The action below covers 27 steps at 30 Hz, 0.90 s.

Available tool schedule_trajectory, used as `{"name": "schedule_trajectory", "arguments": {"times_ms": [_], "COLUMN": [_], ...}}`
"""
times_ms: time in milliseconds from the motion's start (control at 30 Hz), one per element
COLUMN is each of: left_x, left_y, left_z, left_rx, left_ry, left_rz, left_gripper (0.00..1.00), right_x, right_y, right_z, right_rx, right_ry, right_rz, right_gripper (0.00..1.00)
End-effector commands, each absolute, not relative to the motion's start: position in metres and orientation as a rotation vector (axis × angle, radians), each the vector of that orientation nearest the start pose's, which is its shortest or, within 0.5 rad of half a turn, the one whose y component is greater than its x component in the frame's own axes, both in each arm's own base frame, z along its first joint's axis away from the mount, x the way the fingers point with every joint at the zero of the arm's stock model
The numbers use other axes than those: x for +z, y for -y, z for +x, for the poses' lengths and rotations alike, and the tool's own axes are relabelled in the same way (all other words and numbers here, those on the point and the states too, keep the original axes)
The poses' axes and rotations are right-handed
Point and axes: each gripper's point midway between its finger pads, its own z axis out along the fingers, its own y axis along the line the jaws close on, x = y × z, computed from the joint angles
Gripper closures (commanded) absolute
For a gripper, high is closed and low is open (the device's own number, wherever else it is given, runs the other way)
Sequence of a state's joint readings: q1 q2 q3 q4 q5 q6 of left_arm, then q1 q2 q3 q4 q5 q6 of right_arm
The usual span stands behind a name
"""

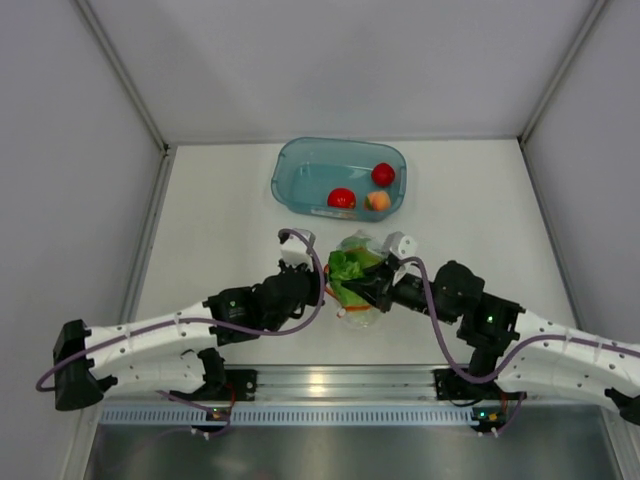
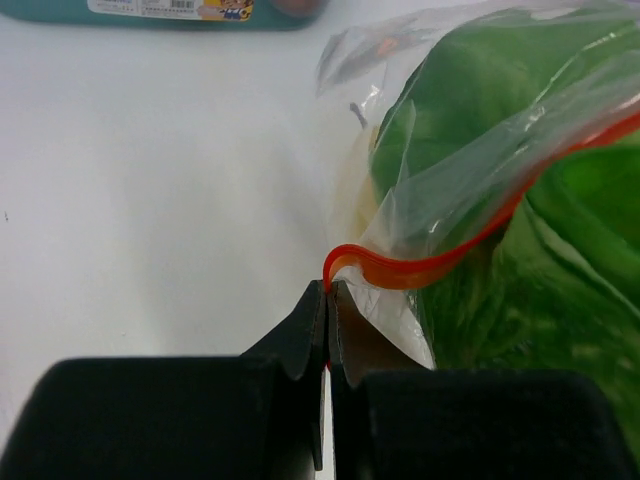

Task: Open the zip-top bag and remove the fake food

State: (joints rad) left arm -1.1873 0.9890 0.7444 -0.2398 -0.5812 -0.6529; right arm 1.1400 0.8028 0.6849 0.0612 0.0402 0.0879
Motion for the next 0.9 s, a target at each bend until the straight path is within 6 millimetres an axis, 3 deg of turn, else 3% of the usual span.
{"name": "schedule_trajectory", "arguments": {"times_ms": [0,67,133,167,200,300,433,567,767,833,867], "left_x": [0.208,0.2,0.191,0.185,0.182,0.171,0.153,0.132,0.123,0.125,0.129], "left_y": [0.268,0.269,0.27,0.268,0.267,0.263,0.254,0.252,0.261,0.27,0.274], "left_z": [0.199,0.197,0.194,0.193,0.192,0.189,0.19,0.192,0.189,0.185,0.185], "left_rx": [-0.557,-0.554,-0.56,-0.552,-0.551,-0.545,-0.509,-0.479,-0.523,-0.565,-0.583], "left_ry": [-1.99,-2.009,-2.032,-2.042,-2.048,-2.067,-2.101,-2.152,-2.172,-2.178,-2.174], "left_rz": [0.146,0.161,0.166,0.17,0.172,0.167,0.16,0.163,0.198,0.238,0.249], "left_gripper": [1.0,1.0,1.0,1.0,1.0,1.0,1.0,1.0,1.0,1.0,1.0], "right_x": [0.339,0.367,0.367,0.385,0.379,0.388,0.393,0.398,0.387,0.383,0.374], "right_y": [-0.295,-0.275,-0.26,-0.247,-0.237,-0.211,-0.188,-0.186,-0.195,-0.212,-0.231], "right_z": [0.11,0.119,0.136,0.14,0.153,0.171,0.185,0.19,0.196,0.189,0.186], "right_rx": [1.089,1.066,1.006,1.005,0.965,0.928,0.934,0.904,0.867,0.899,0.883], "right_ry": [-1.19,-1.096,-1.105,-1.041,-1.07,-1.07,-1.087,-1.105,-1.142,-1.148,-1.182], "right_rz": [-0.824,-0.677,-0.54,-0.45,-0.355,-0.141,0.061,0.086,0.061,-0.039,-0.162], "right_gripper": [1.0,1.0,1.0,1.0,1.0,1.0,1.0,1.0,1.0,1.0,1.0]}}
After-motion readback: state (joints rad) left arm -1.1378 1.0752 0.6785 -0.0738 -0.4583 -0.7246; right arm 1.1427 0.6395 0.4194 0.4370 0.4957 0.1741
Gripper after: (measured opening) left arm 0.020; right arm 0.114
